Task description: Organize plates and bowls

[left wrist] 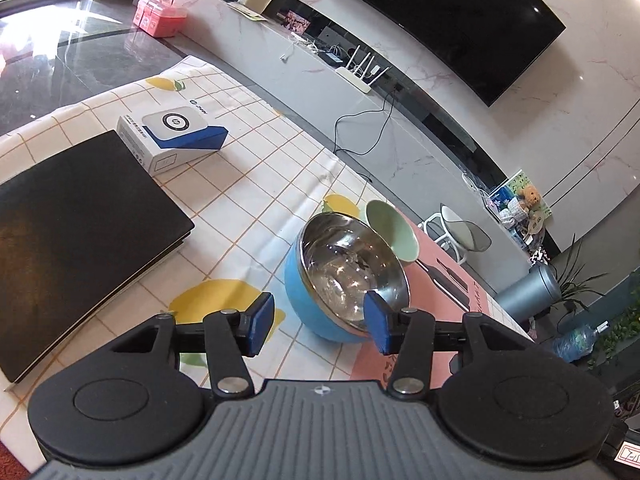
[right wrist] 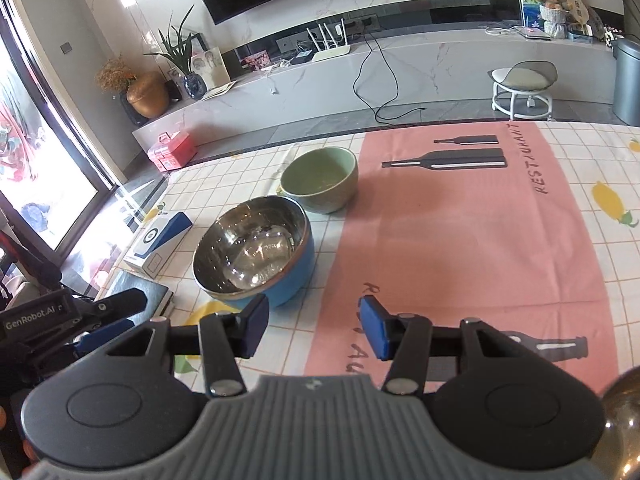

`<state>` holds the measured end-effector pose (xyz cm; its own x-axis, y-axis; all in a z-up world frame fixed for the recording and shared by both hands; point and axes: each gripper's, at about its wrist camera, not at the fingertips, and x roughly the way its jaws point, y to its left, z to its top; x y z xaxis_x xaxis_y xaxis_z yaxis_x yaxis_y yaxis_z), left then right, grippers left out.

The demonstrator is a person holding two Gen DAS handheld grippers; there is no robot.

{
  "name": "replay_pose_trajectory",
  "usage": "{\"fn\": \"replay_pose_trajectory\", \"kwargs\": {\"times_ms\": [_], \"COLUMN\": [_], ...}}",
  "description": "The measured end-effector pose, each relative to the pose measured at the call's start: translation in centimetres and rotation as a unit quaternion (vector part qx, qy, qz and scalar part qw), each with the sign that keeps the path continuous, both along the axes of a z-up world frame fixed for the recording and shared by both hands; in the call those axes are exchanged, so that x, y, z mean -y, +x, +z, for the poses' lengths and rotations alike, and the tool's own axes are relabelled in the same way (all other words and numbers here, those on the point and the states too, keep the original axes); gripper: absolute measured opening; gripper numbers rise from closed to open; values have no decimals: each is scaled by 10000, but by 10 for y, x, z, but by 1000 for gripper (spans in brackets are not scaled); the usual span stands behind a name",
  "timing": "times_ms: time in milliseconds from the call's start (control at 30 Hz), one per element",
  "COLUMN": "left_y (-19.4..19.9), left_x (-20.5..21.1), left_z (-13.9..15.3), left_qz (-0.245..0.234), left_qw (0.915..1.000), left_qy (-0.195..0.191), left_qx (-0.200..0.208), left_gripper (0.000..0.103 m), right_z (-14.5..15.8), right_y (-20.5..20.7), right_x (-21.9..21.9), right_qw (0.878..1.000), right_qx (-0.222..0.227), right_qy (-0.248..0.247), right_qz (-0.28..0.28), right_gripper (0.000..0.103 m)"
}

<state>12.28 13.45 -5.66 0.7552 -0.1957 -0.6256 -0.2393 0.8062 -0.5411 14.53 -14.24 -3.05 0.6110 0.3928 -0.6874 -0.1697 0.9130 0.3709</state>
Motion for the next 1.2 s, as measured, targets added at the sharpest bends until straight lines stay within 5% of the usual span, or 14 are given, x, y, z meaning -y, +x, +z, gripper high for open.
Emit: {"fn": "replay_pose_trajectory", "kwargs": {"times_ms": [467,667,833,1200], "left_y": [72,82,79,50], "left_x": [9,13,11,28], "left_z": [-23,-29,-30,-4], "left_qz": [86,11,87,47], "left_qw": [9980,9969,9964,9944], "left_qy": [530,623,612,871], "left_qx": [-344,-490,-575,-592], "left_gripper": [57,25,9,7], "right_z": [-33,-44,-49,-30], "right_y": [79,90,91,66], "right_x": [-37,-41,-40,-27], "right_qw": [9990,9978,9968,9960], "right_qx": [-430,-653,-787,-832], "right_qy": [-152,-97,104,246], "right_qz": [-32,-22,-83,-209], "right_gripper": [49,33,14,13]}}
